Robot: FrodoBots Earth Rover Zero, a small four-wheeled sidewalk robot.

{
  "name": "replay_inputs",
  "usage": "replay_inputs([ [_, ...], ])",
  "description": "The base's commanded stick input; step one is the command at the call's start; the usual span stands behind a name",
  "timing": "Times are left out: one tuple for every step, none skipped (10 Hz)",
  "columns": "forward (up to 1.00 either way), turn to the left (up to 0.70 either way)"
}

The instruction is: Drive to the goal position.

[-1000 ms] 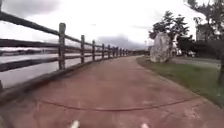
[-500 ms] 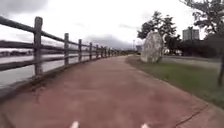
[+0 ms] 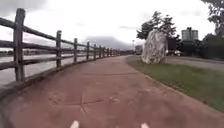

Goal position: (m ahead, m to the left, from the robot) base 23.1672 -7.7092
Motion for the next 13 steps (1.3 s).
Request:
replay_inputs([
  [1.0,0.26],
  [1.0,0.07],
  [1.0,0.0],
  [1.0,0.0],
  [1.0,0.0],
  [1.0,0.0],
  [1.0,-0.05],
  [1.0,-0.11],
  [1.0,-0.16],
  [1.0,-0.22],
  [1.0,-0.27],
  [1.0,-0.27],
  [1.0,-0.27],
])
